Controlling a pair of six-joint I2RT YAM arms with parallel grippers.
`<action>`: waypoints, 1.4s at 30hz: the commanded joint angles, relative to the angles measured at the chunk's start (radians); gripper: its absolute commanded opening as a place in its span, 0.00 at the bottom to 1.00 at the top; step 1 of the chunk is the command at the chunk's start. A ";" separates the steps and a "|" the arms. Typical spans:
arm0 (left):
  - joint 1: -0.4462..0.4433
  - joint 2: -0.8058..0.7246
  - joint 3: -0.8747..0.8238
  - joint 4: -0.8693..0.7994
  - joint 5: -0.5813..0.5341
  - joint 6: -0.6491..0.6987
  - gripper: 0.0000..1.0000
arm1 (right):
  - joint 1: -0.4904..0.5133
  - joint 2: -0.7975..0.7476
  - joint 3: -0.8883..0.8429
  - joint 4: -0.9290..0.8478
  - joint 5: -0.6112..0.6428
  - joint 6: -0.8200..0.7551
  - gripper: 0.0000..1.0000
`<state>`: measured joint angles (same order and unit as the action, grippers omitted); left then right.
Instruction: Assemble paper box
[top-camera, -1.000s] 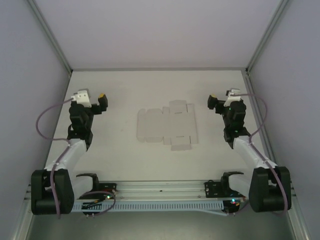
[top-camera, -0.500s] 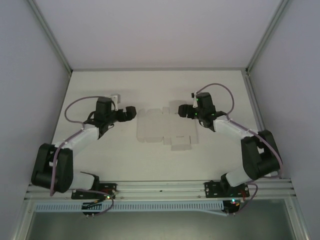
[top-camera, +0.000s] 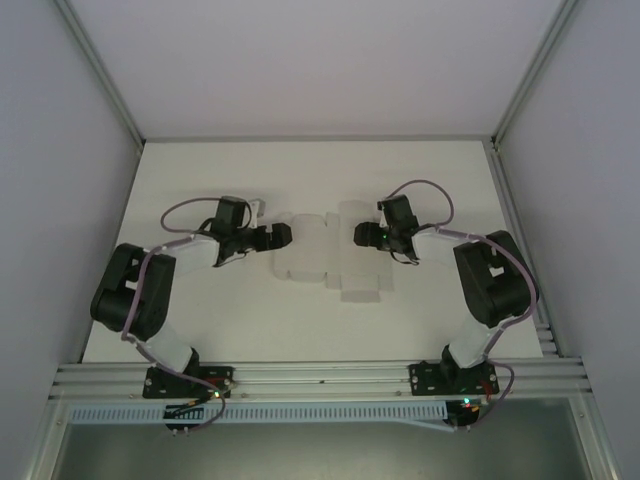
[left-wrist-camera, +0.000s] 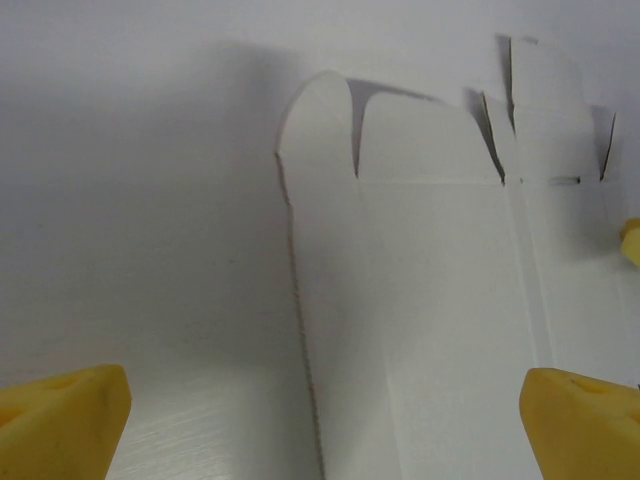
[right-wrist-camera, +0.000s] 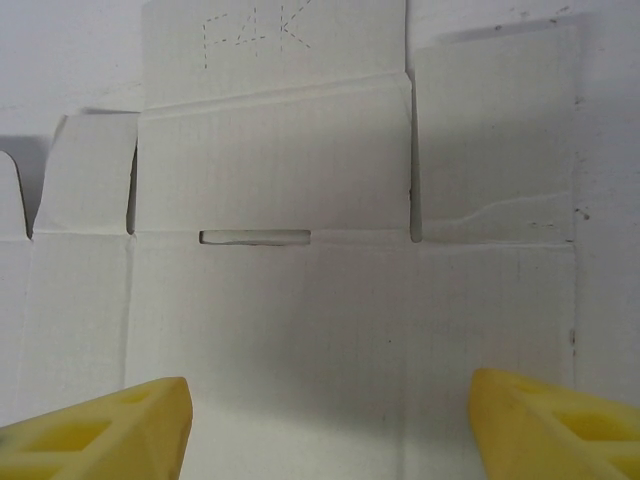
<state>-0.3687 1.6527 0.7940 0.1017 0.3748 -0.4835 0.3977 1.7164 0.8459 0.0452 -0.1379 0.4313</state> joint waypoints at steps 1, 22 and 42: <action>-0.014 0.047 0.019 0.031 0.079 -0.025 1.00 | 0.006 0.027 -0.039 0.013 0.014 0.027 0.74; -0.053 0.015 0.026 0.206 0.233 -0.062 0.00 | -0.012 -0.136 -0.056 0.008 -0.062 0.011 0.76; -0.053 -0.652 -0.014 0.263 0.279 -0.115 0.00 | -0.307 -0.635 -0.170 0.228 -0.734 0.113 0.84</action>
<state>-0.4191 1.0481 0.7975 0.3035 0.6205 -0.5484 0.0967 1.0775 0.6956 0.1211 -0.6697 0.4793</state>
